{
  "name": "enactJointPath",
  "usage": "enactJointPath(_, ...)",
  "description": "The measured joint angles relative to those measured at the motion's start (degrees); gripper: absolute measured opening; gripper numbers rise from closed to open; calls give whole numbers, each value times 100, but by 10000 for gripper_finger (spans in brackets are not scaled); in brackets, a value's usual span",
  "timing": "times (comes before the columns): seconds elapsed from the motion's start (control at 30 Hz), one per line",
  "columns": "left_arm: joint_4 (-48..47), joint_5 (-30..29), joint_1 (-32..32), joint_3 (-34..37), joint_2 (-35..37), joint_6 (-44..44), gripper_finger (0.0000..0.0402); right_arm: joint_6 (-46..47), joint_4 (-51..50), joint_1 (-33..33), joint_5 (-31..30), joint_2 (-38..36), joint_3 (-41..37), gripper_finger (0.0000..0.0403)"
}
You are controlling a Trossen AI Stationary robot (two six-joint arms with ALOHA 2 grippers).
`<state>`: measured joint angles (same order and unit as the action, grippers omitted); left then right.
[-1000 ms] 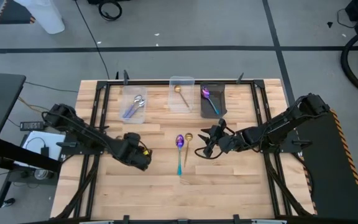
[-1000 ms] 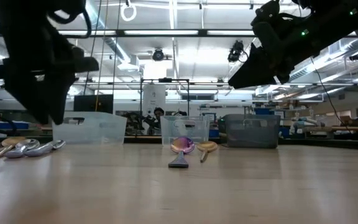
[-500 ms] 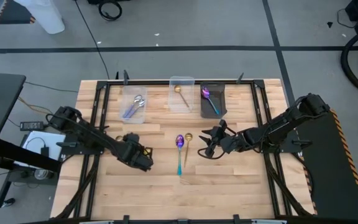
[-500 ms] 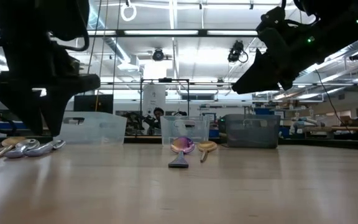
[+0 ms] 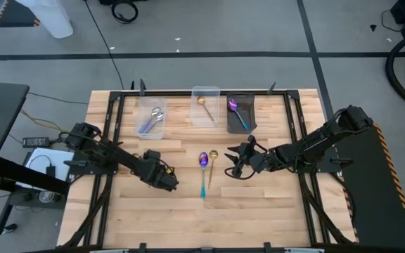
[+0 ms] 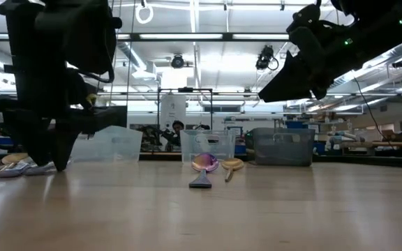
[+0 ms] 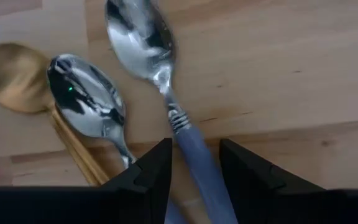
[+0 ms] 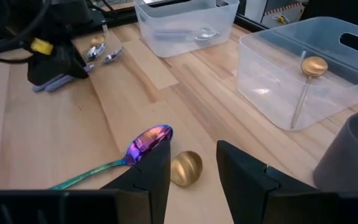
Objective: Sort silverware by color (type)
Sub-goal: Put the purple spoon into the left transparent bin
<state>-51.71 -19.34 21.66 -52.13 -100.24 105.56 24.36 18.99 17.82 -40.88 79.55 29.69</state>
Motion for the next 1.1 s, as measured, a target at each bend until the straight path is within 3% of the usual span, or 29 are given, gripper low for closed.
enactJointPath(0.37, 277, -4, -20, 6, -5, -470, 138, -60, 82, 14, 34, 0, 0, 140)
enactJointPath(0.67, 430, -35, 76, 6, -9, -684, 52, -35, 198, 81, 48, 0, 0, 140)
enactJointPath(1.1, 495, -721, 243, -197, 26, -1233, 51, 10, 242, 96, 157, 0, 2, 140)
